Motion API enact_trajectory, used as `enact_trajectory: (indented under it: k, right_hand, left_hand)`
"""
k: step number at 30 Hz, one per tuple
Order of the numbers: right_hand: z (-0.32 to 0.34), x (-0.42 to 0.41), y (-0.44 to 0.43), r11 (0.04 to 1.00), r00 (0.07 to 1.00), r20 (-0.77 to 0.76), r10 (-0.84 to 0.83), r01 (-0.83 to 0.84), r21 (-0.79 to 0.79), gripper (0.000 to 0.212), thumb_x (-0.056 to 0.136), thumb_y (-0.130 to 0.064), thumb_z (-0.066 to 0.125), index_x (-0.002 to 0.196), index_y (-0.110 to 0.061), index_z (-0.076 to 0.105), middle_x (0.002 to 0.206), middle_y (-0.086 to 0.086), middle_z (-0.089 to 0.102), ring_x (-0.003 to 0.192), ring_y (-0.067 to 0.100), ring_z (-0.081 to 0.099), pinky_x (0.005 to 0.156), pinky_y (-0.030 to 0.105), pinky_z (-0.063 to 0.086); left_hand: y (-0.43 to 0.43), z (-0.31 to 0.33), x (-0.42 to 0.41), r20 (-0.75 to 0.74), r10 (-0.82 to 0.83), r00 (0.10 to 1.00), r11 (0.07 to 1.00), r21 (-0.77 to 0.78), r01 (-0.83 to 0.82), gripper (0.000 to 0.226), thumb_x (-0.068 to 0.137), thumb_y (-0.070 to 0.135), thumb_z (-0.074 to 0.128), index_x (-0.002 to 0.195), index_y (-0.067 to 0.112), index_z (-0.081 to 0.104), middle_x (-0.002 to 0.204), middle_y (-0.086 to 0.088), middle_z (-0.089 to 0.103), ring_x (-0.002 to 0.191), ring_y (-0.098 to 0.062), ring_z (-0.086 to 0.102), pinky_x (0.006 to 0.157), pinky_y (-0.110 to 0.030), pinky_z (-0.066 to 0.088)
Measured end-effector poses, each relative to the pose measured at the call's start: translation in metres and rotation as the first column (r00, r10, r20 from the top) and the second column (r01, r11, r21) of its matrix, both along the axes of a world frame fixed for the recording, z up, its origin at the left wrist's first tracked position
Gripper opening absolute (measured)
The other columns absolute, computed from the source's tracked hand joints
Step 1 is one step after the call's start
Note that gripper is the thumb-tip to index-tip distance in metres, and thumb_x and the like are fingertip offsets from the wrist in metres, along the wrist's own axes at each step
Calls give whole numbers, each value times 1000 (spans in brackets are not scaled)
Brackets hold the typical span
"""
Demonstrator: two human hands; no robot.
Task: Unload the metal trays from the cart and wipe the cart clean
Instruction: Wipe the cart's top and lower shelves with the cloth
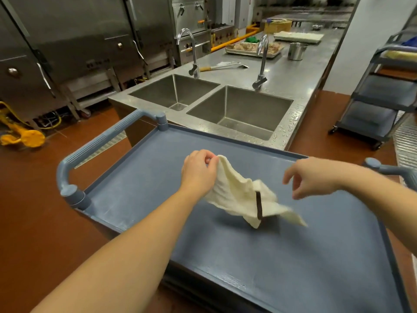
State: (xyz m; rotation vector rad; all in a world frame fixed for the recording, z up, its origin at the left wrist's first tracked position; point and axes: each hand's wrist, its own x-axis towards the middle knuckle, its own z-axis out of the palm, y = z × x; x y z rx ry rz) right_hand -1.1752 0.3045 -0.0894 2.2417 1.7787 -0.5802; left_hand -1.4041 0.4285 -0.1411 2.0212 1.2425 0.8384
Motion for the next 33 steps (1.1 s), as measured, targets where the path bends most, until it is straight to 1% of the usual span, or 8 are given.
enact_trajectory:
  k: [5,9,11,14,20,24,27,33]
  right_hand:
    - [-68,-54,11,936,1000,17,12,-17,352,54,76,-64,61,115,-28,59,112,-9,64,102,17,60,78,34,52]
    - [-99,-74,19,910,996,91,6,-43,411,57,75,-73,54,98,-21,61,92,-6,65,86,18,61,69,33,48]
    - [-107,-81,17,872,999,33,-13,-5,489,60,71,-77,51,87,-21,60,83,-7,64,80,19,61,66,33,44]
    - [-116,-96,14,842,999,9,-33,23,538,62,65,-80,50,90,-24,59,82,-10,63,81,17,60,72,34,41]
    - [-132,-91,14,753,965,-151,-213,261,604,22,82,-37,54,102,-27,54,96,-12,60,90,14,57,87,33,34]
    - [-125,-76,16,701,942,-189,-277,333,630,14,82,-25,53,83,-22,66,80,-6,67,79,18,60,77,29,31]
    - [-107,-56,13,732,928,-224,-298,373,570,16,84,-23,52,83,-24,69,80,-6,68,80,21,62,70,29,44]
    - [-38,-30,22,830,956,-191,-222,288,477,15,87,-18,51,77,-20,63,78,-1,63,76,21,58,61,28,43]
  left_hand:
    - [-10,-10,0,-117,-145,982,989,-21,144,12,93,25,53,83,22,58,87,6,55,91,-18,52,81,-30,42]
    - [-7,-10,-7,-91,-130,987,991,-39,127,12,93,25,52,84,23,59,82,10,53,82,-11,50,70,-22,35]
    - [-4,-8,-11,-65,-114,991,992,-63,109,12,93,25,52,84,22,61,78,10,54,75,-7,49,64,-19,34]
    - [-4,-5,-14,-28,-93,995,991,-96,90,14,92,24,53,81,22,61,73,10,55,68,-4,50,58,-17,35]
    - [-2,-9,-14,19,-71,997,979,-189,73,13,95,25,49,85,23,59,82,11,58,76,-3,52,62,-18,39]
    - [0,-17,-16,9,-96,995,968,-231,96,14,97,26,46,86,24,56,86,14,56,77,-2,52,60,-19,39]
    - [5,-25,-24,7,-133,991,957,-259,130,13,97,27,47,88,23,56,89,11,57,80,-3,52,58,-18,39]
    - [6,-44,-33,-180,-246,952,950,-238,200,13,95,33,45,84,30,52,54,10,46,53,-11,39,49,-23,33]
